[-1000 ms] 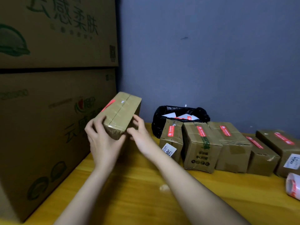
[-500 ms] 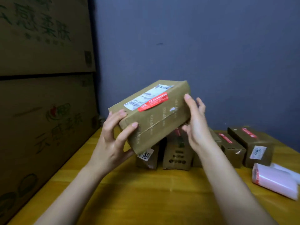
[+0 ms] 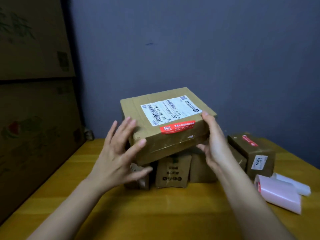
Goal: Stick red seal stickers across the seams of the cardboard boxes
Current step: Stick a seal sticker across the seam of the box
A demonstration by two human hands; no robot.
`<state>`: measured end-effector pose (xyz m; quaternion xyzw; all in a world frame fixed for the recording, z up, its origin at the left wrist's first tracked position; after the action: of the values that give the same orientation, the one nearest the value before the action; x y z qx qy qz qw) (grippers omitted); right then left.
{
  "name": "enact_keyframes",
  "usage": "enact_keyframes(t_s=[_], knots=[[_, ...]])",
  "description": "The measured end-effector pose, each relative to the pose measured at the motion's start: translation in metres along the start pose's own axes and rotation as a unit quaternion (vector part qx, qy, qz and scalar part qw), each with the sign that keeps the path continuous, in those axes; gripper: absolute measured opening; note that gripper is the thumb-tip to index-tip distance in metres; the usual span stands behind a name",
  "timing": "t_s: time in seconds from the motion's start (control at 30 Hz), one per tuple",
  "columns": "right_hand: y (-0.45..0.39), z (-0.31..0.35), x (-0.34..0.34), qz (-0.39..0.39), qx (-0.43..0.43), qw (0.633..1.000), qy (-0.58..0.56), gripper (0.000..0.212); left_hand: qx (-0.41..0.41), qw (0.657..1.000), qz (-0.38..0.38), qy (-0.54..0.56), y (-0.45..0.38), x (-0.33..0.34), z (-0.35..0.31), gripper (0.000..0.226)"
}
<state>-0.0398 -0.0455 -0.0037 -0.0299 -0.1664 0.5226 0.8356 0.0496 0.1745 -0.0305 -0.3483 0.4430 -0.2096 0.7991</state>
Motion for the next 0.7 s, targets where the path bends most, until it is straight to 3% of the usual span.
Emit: enact_keyframes(t_s=[0.07, 0.13, 0.27, 0.4, 0.57, 0.7], knots=[[-0.004, -0.004, 0.007, -0.011, -0.02, 0.999, -0.023, 0.047, -0.094, 0.988, 0.019, 0.12, -0.003, 0.001, -0.003, 0.11], [-0.007, -0.005, 0.015, -0.018, -0.042, 0.998, -0.042, 0.044, -0.185, 0.948, -0.004, 0.258, -0.009, -0.001, -0.006, 0.103], [-0.014, -0.004, 0.03, -0.017, -0.078, 0.996, -0.041, 0.075, -0.357, 0.778, -0.102, 0.506, -0.028, 0.002, 0.004, 0.091], [-0.024, -0.003, 0.032, -0.026, -0.093, 0.995, -0.018, 0.096, -0.408, 0.677, -0.117, 0.601, -0.04, 0.014, 0.022, 0.094], [-0.033, -0.006, 0.023, -0.001, -0.09, 0.993, 0.072, 0.089, -0.439, 0.641, -0.123, 0.618, -0.042, 0.023, 0.028, 0.076], [-0.029, -0.001, 0.022, -0.056, -0.22, 0.961, 0.16, 0.062, -0.451, 0.624, -0.131, 0.625, -0.044, 0.025, 0.031, 0.067]])
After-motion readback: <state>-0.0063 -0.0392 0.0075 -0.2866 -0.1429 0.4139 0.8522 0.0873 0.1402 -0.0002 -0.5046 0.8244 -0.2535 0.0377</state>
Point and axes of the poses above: each hand's wrist, its own y-axis away from the middle knuckle, its own x-axis out of the palm, z = x × y, the point moved 4 cm from there along -y, towards the middle knuckle, and after that the axes turned 12 degrees about z, right-handed, at the moved point
